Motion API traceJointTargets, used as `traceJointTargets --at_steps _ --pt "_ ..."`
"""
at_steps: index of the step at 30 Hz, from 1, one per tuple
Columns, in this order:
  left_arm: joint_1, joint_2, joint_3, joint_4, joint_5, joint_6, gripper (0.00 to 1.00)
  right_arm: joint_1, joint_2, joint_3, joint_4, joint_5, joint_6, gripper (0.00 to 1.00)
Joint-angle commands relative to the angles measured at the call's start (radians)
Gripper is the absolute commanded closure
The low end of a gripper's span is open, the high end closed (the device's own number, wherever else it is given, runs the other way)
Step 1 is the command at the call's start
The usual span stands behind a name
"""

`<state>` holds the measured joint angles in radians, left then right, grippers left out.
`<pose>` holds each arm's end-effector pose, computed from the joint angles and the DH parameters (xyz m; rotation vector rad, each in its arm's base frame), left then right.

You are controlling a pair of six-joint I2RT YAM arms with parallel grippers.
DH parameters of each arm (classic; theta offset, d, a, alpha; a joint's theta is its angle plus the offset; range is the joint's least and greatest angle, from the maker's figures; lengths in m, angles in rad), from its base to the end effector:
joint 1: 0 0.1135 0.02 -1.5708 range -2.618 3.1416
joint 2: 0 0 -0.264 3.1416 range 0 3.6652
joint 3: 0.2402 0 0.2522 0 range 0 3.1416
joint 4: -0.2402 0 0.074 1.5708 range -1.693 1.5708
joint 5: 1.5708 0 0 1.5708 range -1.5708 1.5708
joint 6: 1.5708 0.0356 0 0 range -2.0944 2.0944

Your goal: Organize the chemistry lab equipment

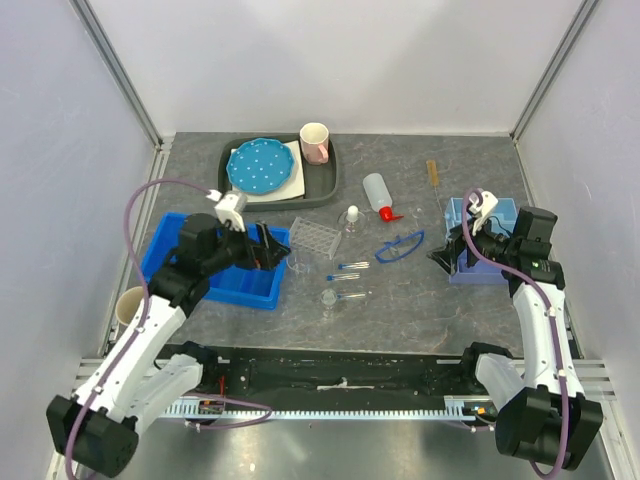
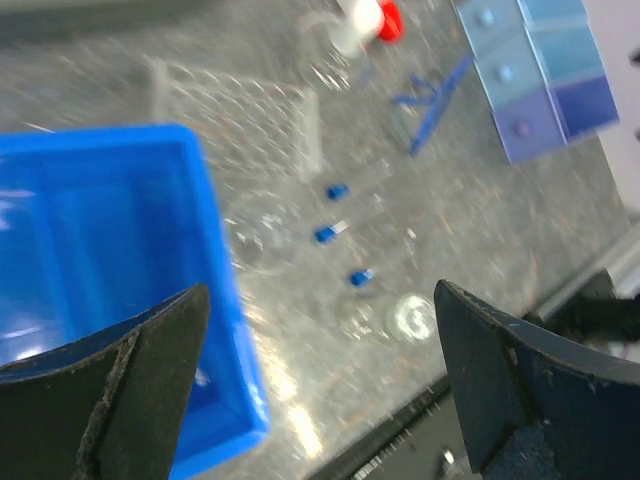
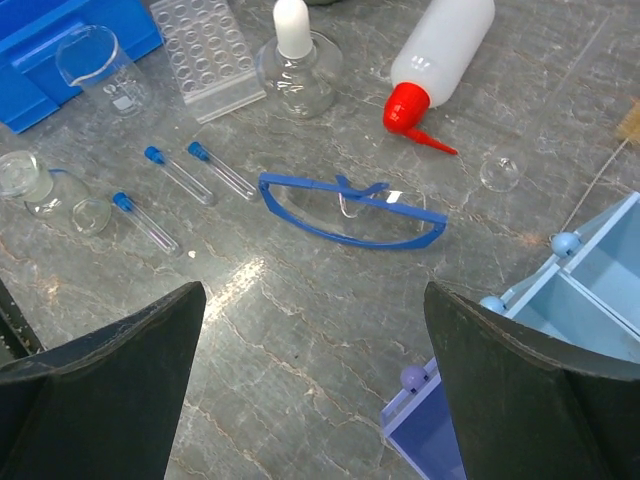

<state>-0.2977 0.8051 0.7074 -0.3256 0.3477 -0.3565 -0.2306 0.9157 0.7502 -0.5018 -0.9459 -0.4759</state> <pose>0.1730 -0.0658 0.2955 0.1712 2.0425 -0.7616 0.1868 -0.0142 0.2830 -0.7123 1.8584 0.6031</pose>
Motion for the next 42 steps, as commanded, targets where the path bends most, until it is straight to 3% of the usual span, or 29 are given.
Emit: traceJointTargets --at_steps 1,5,10,21,25,33,42 --pt "-0.167 0.109 0.101 -0.116 -0.131 -0.094 0.00 0.002 0.002 0.008 0.020 0.068 -0.006 0.02" --pt "-0.309 0.264 0.194 -0.216 -0.310 -0.117 0.02 0.002 -0.015 0.001 0.019 0.122 -0.003 0.02" --pt "-0.394 0.434 0.325 -0.286 -0.481 -0.134 0.10 0.002 -0.023 0.001 0.016 0.142 -0.003 0.02" --pt "-0.465 0.738 0.471 -0.329 -0.553 -0.144 0.30 0.002 -0.003 0.006 0.002 0.122 -0.001 0.02" --pt "-0.465 0.801 0.504 -0.329 -0.562 -0.137 0.39 0.002 0.003 0.006 0.000 0.122 -0.001 0.02" --pt "-0.466 0.901 0.549 -0.325 -0.599 -0.118 0.46 0.002 0.009 0.008 -0.006 0.114 -0.004 0.02" --pt "-0.471 0.977 0.612 -0.365 -0.656 -0.121 0.67 0.002 0.014 0.008 -0.014 0.114 -0.010 0.02"
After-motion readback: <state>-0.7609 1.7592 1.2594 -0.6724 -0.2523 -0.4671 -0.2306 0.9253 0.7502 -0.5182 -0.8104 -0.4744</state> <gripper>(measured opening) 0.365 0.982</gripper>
